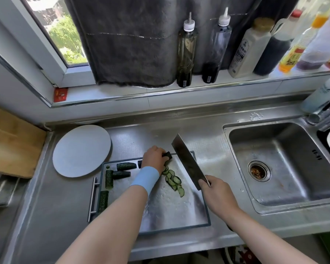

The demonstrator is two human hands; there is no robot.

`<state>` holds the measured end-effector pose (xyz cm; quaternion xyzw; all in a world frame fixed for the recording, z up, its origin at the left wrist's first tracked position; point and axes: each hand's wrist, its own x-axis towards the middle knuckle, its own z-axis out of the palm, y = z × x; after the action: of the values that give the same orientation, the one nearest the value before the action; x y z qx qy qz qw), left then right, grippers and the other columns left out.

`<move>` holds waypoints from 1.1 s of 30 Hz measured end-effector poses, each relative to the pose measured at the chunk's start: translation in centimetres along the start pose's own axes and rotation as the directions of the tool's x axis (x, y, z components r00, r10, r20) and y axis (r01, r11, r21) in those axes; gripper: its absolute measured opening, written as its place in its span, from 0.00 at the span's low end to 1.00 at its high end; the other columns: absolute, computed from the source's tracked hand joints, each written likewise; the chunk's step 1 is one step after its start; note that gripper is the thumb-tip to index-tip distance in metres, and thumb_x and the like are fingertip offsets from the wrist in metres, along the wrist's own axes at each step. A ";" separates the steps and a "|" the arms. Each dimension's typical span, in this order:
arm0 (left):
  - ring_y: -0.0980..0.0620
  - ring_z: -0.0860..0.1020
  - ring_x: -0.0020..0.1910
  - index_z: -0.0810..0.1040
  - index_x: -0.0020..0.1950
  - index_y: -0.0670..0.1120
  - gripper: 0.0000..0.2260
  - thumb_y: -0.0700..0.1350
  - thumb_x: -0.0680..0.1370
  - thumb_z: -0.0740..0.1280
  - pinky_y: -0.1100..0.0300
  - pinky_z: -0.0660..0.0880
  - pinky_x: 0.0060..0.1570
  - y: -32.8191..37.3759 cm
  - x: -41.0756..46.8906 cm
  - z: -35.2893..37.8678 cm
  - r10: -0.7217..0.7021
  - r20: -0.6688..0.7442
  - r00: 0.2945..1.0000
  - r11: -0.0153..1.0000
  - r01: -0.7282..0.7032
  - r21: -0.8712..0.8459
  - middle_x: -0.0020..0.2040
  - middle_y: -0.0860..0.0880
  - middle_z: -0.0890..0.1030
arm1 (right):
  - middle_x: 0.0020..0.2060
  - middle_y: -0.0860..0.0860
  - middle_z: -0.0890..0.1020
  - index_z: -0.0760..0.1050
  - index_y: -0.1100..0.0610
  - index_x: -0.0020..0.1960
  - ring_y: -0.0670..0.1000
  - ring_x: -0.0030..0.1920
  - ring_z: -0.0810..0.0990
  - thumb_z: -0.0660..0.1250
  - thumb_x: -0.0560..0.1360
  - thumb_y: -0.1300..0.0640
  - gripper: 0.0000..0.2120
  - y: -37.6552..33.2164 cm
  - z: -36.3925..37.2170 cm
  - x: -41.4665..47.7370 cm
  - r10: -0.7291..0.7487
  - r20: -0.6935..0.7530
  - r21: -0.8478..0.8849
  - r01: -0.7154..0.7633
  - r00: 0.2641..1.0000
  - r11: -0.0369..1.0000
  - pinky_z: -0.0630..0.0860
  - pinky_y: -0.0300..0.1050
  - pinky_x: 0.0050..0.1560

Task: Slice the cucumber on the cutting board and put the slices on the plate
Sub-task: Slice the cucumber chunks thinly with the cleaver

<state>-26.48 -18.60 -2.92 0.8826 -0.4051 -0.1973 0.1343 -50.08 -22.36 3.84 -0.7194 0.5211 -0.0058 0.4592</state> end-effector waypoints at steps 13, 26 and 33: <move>0.49 0.73 0.56 0.78 0.57 0.48 0.10 0.49 0.78 0.67 0.59 0.69 0.56 -8.5 -10.2 0.7 -0.141 -0.089 0.986 0.981 0.126 -0.148 0.54 0.49 0.73 | 0.33 0.47 0.81 0.78 0.49 0.40 0.48 0.37 0.79 0.61 0.81 0.50 0.13 0.5 3.5 -2.8 -0.041 0.168 -0.131 0.064 0.985 0.989 0.70 0.42 0.35; 0.49 0.68 0.61 0.75 0.62 0.51 0.13 0.51 0.79 0.63 0.55 0.69 0.61 -7.0 -11.4 1.3 -0.195 -0.069 0.978 0.981 0.194 -0.026 0.60 0.51 0.73 | 0.32 0.48 0.81 0.77 0.49 0.38 0.50 0.35 0.80 0.61 0.80 0.48 0.13 2.0 1.0 -1.1 -0.021 0.183 -0.336 0.082 0.983 0.938 0.73 0.45 0.37; 0.48 0.68 0.63 0.74 0.63 0.51 0.14 0.51 0.79 0.63 0.54 0.69 0.62 -5.5 -10.3 1.4 -0.193 -0.021 0.981 0.981 0.193 -0.019 0.61 0.50 0.72 | 0.34 0.45 0.80 0.75 0.46 0.39 0.48 0.38 0.79 0.61 0.80 0.48 0.12 1.3 0.8 1.4 -0.037 0.135 -0.344 0.082 0.990 0.936 0.68 0.42 0.33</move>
<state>-29.60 -7.36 -3.92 0.9187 -0.3144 -0.2028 0.1267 -50.07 -22.91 1.86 -0.8036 0.4617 0.1184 0.3565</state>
